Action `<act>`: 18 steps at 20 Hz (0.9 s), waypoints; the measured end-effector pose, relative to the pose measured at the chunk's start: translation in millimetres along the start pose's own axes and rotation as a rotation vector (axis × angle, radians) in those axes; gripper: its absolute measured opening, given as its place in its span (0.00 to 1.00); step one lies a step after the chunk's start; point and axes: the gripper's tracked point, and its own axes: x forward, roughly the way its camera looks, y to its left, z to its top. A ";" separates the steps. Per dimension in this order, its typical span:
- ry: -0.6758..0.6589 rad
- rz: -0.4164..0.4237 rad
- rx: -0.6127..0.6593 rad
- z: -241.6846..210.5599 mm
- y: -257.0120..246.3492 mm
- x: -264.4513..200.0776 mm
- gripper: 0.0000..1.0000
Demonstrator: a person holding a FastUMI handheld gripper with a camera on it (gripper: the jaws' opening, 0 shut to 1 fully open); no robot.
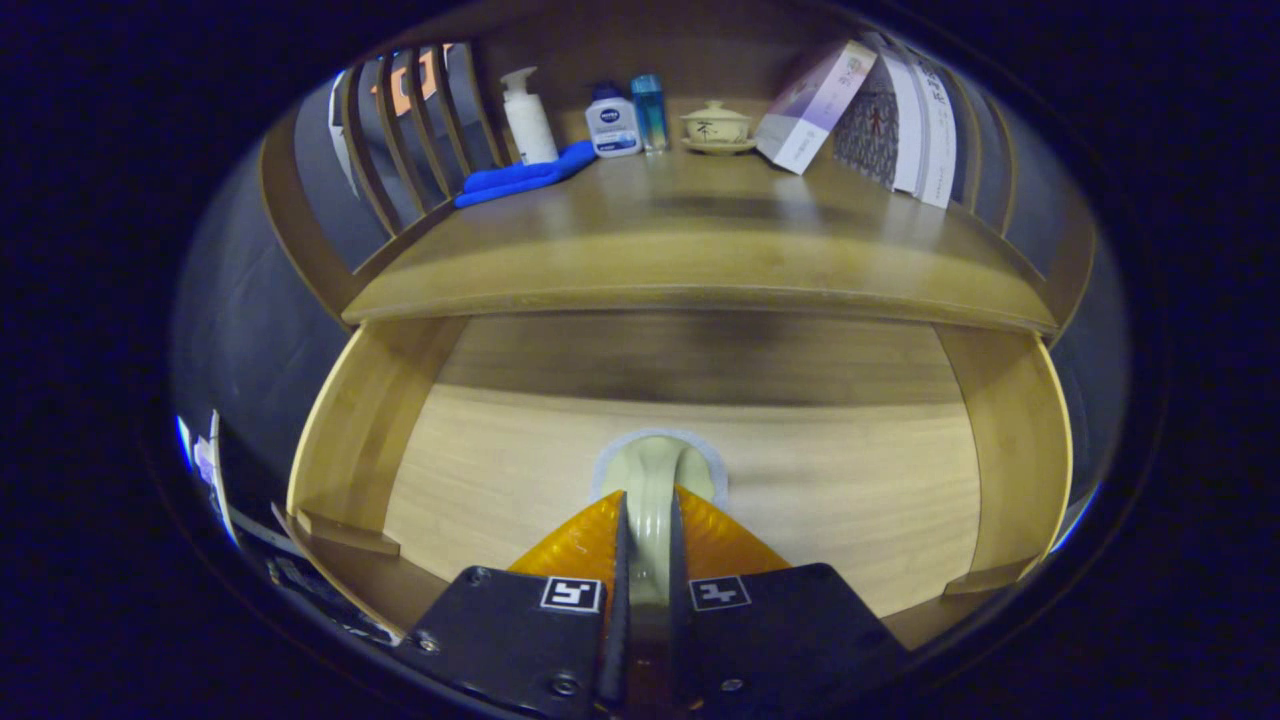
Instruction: Pull open the drawer, take out the items inside it, and place them on the countertop above the cabinet.
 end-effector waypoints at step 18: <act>-0.187 0.019 -0.022 106.6 9.1 -84.4 0.19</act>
